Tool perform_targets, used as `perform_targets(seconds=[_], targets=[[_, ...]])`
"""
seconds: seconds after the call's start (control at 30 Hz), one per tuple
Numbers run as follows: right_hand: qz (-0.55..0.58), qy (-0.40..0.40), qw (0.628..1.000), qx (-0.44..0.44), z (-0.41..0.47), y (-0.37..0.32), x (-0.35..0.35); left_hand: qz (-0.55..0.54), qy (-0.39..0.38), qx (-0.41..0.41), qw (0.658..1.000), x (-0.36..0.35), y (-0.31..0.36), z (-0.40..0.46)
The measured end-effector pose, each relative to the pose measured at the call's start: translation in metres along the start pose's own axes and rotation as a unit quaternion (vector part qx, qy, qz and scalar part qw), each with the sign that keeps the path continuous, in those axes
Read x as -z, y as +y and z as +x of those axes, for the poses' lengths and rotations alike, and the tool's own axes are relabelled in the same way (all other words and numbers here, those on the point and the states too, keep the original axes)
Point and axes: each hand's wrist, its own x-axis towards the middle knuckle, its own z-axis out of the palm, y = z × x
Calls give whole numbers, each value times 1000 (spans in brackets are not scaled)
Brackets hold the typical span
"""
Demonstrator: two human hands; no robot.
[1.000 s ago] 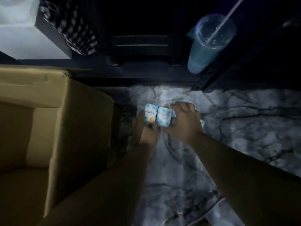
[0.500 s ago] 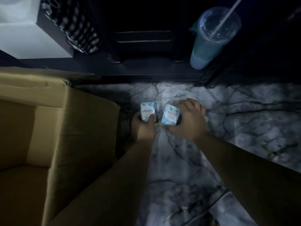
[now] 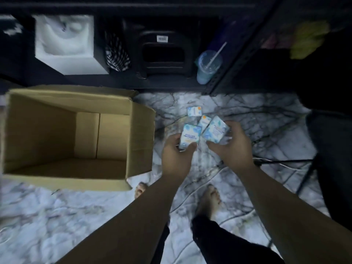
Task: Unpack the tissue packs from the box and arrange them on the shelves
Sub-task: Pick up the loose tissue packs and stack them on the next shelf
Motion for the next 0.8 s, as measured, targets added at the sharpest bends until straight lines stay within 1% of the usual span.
perform_targets(seconds=[0.17,0.23,0.3,0.4,0.57,0.67,0.8], targets=[[92,-42,994,-40,-80,-90,60,-27,1,9,1000,67,75,-89],[142,-62,987,-40,-108,-128,85,-47,13,11,999,97,107,-118],[173,-80,981,-23,-132,-167,108,-57,27,4,998,127,141,-143],[192,-115,974,18,-157,-223,140,-65,45,-20,997,171,184,-176],[199,-175,959,98,-180,-310,181,-104,80,-43,991,231,234,-217],[210,-185,951,134,-188,-356,192,-151,76,-66,983,258,255,-237],[244,-187,939,156,-199,-411,190,-199,67,-105,972,292,277,-250]])
